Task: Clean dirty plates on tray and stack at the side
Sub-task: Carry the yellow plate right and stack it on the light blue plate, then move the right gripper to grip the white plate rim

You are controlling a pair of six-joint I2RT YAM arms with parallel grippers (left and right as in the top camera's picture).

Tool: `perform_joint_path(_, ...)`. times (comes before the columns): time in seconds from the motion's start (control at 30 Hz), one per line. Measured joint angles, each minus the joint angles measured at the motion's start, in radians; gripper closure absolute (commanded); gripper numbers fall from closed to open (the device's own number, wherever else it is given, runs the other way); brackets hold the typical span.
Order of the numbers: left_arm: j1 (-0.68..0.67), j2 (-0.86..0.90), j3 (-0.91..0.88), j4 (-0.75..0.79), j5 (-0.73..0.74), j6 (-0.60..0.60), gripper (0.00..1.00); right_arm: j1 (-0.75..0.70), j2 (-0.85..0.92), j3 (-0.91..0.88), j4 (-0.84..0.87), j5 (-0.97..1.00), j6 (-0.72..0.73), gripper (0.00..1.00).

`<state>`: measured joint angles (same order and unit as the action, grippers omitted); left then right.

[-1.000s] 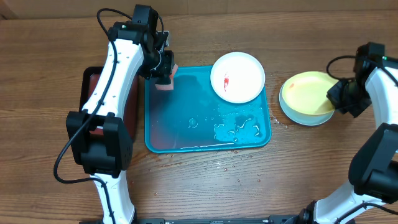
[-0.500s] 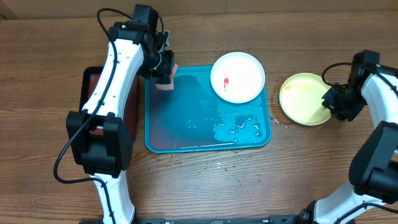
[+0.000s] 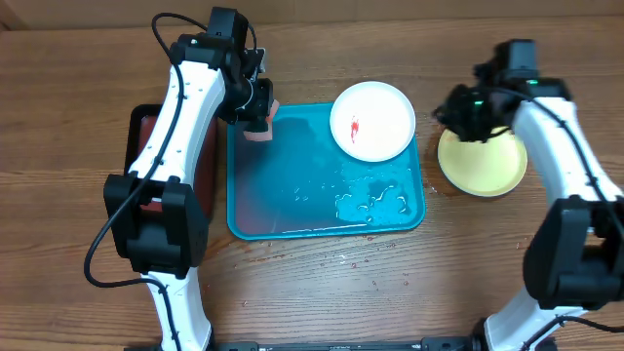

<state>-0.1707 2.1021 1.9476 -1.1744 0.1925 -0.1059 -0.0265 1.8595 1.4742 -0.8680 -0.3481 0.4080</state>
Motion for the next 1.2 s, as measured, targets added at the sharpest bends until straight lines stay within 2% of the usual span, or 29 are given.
perform_joint_path(0.3,0.0,0.0,0.0,0.0,-0.003,0.0,0.96,0.221,0.002,-0.091,0.119,0.237,0.216,0.62)
perform_joint_path(0.67,0.0,0.0,0.0,0.0,-0.011,0.0,0.96,0.253,0.095,-0.112,0.158,0.364,0.291,0.62)
perform_joint_path(0.8,0.0,0.0,0.0,0.0,-0.011,0.0,0.96,0.254,0.15,-0.122,0.16,0.351,0.298,0.75)
perform_joint_path(0.97,0.0,0.0,0.0,0.0,-0.011,0.0,0.96,0.256,0.161,-0.122,0.159,0.307,0.273,0.82)
perform_joint_path(1.13,0.0,0.0,0.0,0.0,-0.011,0.0,0.96,0.258,0.161,-0.12,0.077,0.229,0.226,0.94)
perform_joint_path(1.2,0.0,0.0,0.0,0.0,-0.011,0.0,0.96,0.265,0.159,-0.119,0.026,0.199,0.198,0.96)
